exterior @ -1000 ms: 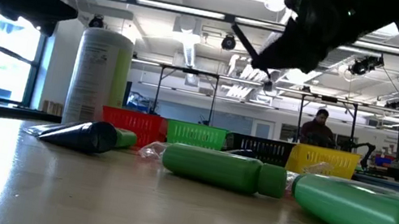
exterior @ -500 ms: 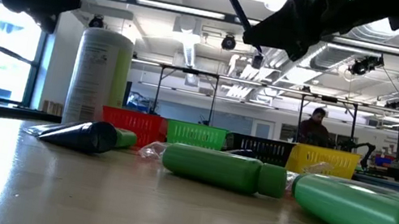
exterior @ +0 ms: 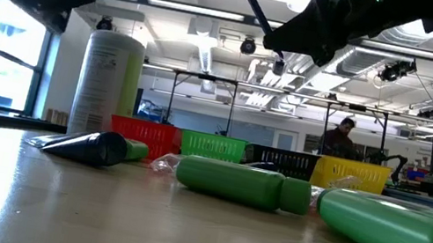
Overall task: Pick & Place Travel size toiletries
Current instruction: Put the blue razor into the black bin
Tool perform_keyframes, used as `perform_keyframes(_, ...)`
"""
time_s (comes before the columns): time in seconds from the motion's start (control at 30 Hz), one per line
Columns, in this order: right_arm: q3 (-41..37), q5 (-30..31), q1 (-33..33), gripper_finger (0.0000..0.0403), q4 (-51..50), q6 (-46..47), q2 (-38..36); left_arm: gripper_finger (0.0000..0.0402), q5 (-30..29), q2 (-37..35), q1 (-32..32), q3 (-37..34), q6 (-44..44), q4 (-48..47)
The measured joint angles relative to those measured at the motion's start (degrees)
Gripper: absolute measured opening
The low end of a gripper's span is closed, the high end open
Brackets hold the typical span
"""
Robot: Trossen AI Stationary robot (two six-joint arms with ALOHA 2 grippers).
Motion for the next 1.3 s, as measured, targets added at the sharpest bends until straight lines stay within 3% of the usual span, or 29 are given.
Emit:
perform_keyframes(0.87,0.0,0.0,0.0,0.0033,0.0,0.0,0.0,0.0007,0.0,31.0,0.0,0.1,4.4,34.0)
perform_keyframes(1.3,0.0,0.0,0.0,0.0033,0.0,0.1,0.0,0.0007,0.0,42.1,0.0,0.5,6.1,46.5)
